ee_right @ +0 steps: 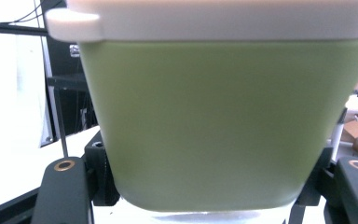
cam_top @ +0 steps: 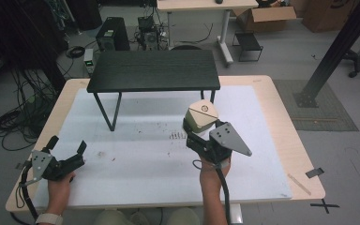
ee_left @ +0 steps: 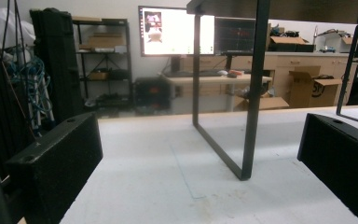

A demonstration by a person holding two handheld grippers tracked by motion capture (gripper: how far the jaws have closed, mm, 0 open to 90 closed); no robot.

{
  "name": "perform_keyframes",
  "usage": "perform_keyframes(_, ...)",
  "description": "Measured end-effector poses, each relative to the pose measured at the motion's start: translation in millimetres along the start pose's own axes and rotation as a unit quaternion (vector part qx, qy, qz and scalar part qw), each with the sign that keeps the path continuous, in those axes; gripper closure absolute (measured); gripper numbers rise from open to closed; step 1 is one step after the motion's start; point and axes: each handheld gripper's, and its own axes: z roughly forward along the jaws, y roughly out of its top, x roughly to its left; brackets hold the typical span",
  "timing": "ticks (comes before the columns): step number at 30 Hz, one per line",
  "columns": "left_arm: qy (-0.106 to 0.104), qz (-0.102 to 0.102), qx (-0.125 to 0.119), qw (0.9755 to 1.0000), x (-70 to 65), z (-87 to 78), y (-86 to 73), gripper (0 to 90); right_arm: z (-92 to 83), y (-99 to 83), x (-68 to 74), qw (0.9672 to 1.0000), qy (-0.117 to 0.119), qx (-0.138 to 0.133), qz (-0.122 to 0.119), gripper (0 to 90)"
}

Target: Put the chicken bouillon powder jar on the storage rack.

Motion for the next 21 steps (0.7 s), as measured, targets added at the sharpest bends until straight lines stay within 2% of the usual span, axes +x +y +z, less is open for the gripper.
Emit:
perform_keyframes(7, 0.000, 0.000, 0.000, 1.0000, -0.1, 0.0, 0.0, 0.2, -1.1, 10.4, -1.0, 0.9998, -0.004, -0.018, -0.003, 29.3)
perform_keyframes(21, 0.001, 0.001, 0.003, 1.0000, -0.3, 0.5, 0.1, 0.2, 3.9, 27.9, -4.6, 0.9994, -0.007, -0.034, -0.007, 29.3)
